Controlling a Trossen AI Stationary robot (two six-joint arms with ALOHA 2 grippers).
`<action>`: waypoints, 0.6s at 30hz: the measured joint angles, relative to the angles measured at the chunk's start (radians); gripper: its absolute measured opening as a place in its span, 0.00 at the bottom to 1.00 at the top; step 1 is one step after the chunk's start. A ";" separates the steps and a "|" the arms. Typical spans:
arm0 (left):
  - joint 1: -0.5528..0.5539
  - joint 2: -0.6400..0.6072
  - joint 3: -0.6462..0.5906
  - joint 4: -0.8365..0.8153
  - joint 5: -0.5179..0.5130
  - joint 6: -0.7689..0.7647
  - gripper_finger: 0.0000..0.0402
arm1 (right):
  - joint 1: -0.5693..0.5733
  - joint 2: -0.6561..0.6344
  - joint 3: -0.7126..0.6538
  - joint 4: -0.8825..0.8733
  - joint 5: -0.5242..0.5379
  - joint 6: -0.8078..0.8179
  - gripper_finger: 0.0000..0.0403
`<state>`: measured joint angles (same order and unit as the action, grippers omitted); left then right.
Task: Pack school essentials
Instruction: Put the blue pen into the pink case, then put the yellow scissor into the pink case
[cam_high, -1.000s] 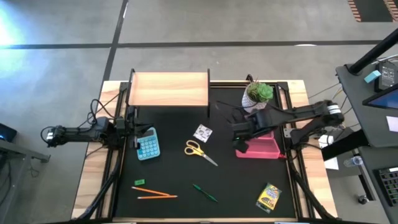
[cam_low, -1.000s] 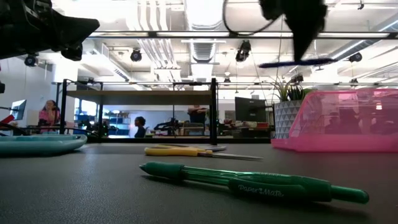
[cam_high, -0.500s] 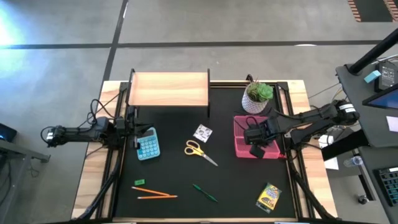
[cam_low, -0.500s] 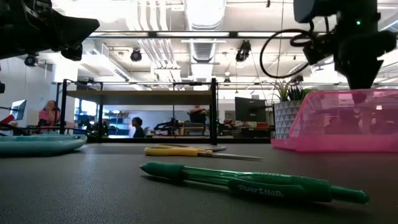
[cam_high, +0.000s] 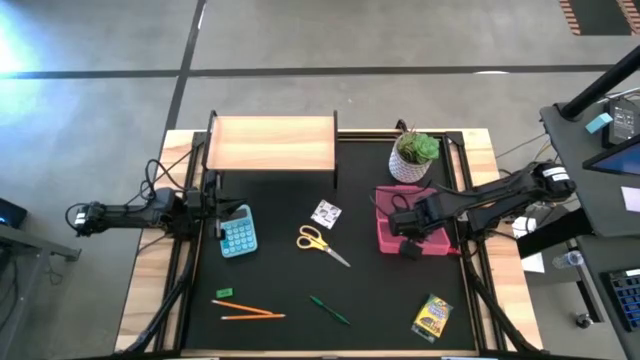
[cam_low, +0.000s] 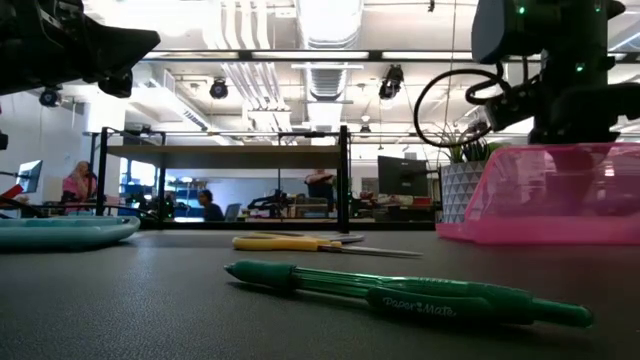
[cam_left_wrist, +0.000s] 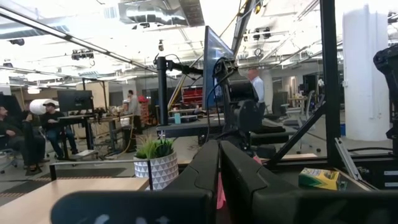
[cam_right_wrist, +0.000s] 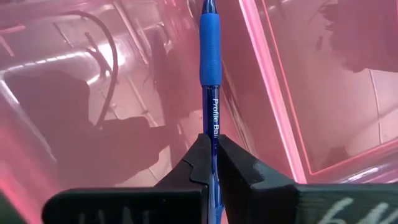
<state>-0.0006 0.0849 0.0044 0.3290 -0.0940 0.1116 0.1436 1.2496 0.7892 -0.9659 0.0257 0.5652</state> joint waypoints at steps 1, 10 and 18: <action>0.000 0.000 0.000 0.000 0.000 0.000 0.00 | 0.000 0.005 0.000 0.001 0.000 0.000 0.03; 0.000 0.000 0.000 0.000 0.000 0.000 0.00 | 0.000 0.016 0.000 0.002 0.000 0.023 0.23; 0.000 0.000 0.000 0.000 0.000 0.000 0.00 | 0.000 0.009 0.092 -0.106 0.001 0.028 0.40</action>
<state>-0.0004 0.0849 0.0043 0.3294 -0.0940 0.1116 0.1436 1.2588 0.8812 -1.0722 0.0263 0.5936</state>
